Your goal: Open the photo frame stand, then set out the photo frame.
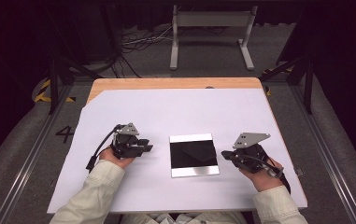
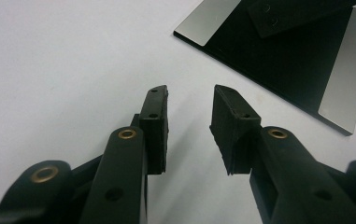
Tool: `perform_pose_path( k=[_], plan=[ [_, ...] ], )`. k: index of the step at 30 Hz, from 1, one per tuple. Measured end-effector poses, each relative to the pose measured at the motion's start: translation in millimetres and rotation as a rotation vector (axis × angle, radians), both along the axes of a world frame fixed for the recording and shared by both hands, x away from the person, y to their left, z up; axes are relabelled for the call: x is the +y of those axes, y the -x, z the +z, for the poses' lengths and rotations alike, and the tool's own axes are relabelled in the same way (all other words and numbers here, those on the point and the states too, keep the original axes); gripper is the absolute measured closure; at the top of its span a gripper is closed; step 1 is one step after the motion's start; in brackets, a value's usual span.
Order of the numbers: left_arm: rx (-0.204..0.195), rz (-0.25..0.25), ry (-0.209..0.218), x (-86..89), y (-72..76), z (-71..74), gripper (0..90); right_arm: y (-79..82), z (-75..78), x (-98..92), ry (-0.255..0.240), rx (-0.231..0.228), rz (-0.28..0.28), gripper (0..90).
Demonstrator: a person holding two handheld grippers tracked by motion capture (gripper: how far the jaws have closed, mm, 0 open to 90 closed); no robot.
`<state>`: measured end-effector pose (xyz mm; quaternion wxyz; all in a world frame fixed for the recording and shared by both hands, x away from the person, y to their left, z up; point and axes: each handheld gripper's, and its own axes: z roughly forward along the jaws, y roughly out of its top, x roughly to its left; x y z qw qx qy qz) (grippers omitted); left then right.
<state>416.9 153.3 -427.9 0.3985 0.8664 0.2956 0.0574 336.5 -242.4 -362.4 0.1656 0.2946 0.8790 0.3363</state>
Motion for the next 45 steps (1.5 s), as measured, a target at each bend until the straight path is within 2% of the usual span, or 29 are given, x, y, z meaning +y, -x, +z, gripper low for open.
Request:
perform_pose_path(
  k=[7,17,29,38,42,45],
  plan=[
    [-0.006,-0.001,-0.004,0.7,-0.2,0.0,66.6,-9.7,1.6,-6.5,-0.052,0.032,-0.075,86.7],
    [0.000,0.002,-0.003,1.1,0.3,0.0,66.9,-19.1,4.2,-11.9,-0.070,0.031,-0.119,84.1],
    [-0.002,0.005,-0.002,1.2,0.7,0.1,66.8,-32.2,3.8,-16.8,-0.075,0.033,-0.141,82.2],
    [-0.005,0.005,-0.003,0.7,1.0,0.2,66.6,-40.5,10.4,-16.5,-0.106,0.046,-0.153,80.3],
    [-0.004,0.000,-0.009,0.6,0.9,0.3,66.5,-47.1,11.5,-15.8,-0.113,0.063,-0.159,79.8],
    [-0.006,0.000,-0.007,0.7,0.9,0.3,66.4,-53.5,11.5,-12.6,-0.095,0.079,-0.158,79.3]
  ],
)
